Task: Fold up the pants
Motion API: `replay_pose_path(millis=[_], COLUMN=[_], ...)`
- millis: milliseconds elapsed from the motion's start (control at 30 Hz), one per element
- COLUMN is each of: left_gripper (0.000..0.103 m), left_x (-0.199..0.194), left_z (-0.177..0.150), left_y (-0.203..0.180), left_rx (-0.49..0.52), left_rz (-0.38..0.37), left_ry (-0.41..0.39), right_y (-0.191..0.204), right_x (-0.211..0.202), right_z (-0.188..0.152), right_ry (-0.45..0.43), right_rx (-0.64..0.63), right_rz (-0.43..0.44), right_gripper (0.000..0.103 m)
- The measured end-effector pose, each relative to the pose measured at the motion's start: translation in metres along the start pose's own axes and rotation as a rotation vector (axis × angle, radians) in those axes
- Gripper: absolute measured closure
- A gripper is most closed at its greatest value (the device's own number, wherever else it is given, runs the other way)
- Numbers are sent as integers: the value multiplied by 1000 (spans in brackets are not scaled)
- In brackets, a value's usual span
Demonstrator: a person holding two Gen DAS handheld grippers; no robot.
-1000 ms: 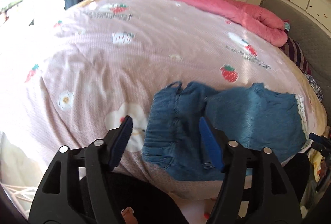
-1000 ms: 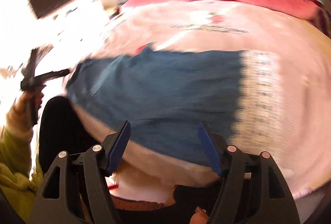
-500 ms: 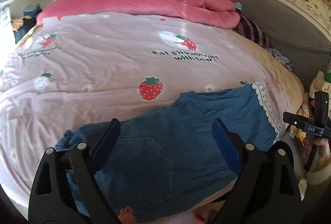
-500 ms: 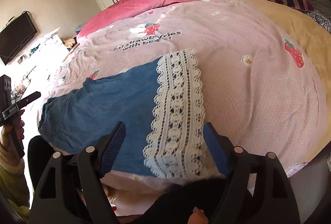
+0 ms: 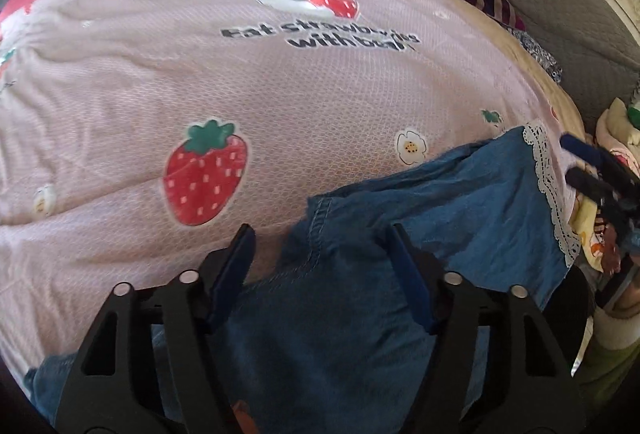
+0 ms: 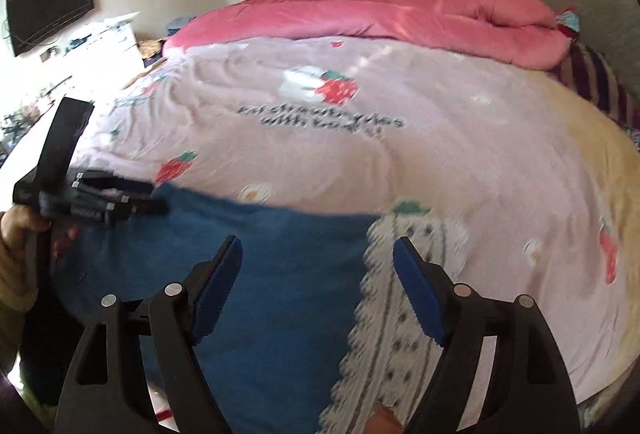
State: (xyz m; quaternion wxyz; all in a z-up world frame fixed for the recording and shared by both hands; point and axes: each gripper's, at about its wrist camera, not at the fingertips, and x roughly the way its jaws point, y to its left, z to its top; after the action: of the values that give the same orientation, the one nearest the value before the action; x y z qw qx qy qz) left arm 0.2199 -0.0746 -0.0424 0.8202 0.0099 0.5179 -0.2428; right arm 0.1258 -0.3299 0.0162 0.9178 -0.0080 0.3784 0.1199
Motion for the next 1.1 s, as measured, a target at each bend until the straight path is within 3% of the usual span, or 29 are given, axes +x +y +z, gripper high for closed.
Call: replay_pose_path(millis=[67, 167, 367, 533, 600, 700, 767, 933, 1033, 1100], left_gripper=[84, 95, 98, 98, 97, 86, 63, 63, 86, 88], left_x=[8, 15, -8, 16, 18, 3, -7, -10, 2, 7], left_z=[3, 6, 19, 14, 11, 11, 8, -2, -5, -8], left_y=[0, -2, 6, 3, 4, 12, 12, 14, 10, 4], left_rx=[-5, 12, -12, 26, 20, -7, 4, 3, 27, 62], left_rz=[-41, -45, -27, 38, 33, 21, 59, 57, 50, 88], left_ry=[20, 24, -125, -75, -77, -111, -135, -112, -76, -75], right_y=[-20, -43, -61, -63, -69, -78, -84, -90, -81, -66], right_x=[13, 28, 35, 49, 50, 45, 48, 68, 62, 55], right_z=[4, 1, -10, -11, -15, -13, -11, -6, -5, -3], right_ry=[20, 61, 76, 126, 128, 102, 103, 183, 154, 122], right_rx=[63, 136, 223, 217, 244, 297, 320, 331, 274, 189], right_rz=[-37, -33, 64, 37, 64, 121, 135, 170, 168, 118], right_gripper=[26, 26, 26, 26, 26, 26, 26, 49, 69, 76])
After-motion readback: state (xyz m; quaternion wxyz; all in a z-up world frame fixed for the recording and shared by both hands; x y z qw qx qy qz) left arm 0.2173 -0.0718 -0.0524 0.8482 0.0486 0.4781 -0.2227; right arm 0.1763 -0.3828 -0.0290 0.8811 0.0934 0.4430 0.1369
